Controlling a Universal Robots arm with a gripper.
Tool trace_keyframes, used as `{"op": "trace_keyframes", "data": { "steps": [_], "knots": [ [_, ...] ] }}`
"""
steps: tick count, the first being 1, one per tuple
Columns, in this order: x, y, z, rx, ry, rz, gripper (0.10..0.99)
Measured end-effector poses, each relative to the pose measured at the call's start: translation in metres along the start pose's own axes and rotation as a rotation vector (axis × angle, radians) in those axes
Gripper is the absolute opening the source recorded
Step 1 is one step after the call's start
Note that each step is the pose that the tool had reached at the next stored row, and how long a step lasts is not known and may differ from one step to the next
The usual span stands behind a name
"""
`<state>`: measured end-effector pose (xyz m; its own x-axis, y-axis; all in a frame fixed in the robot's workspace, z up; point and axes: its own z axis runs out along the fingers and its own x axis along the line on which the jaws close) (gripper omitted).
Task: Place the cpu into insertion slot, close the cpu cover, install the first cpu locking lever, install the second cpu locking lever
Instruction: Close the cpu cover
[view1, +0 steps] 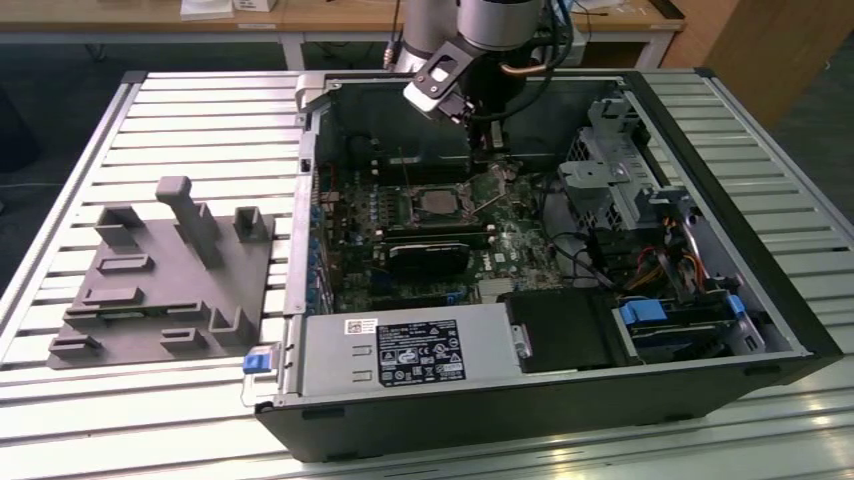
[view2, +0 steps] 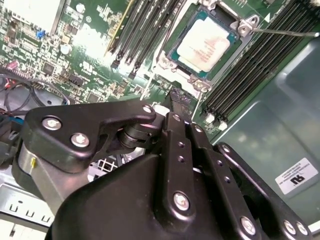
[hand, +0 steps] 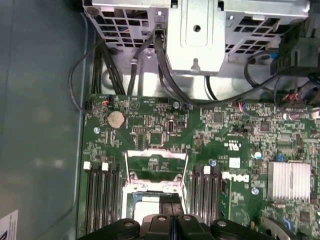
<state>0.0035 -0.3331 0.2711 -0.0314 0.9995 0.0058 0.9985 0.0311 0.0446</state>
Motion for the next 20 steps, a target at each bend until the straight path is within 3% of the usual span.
{"op": "trace_keyframes", "data": {
  "steps": [11, 20],
  "knots": [
    [0.0062, 0.0194, 0.0071, 0.001, -0.0006, -0.015, 0.106],
    [0.0091, 0.0297, 0.0117, 0.001, -0.0012, -0.003, 0.106]
  ]
}}
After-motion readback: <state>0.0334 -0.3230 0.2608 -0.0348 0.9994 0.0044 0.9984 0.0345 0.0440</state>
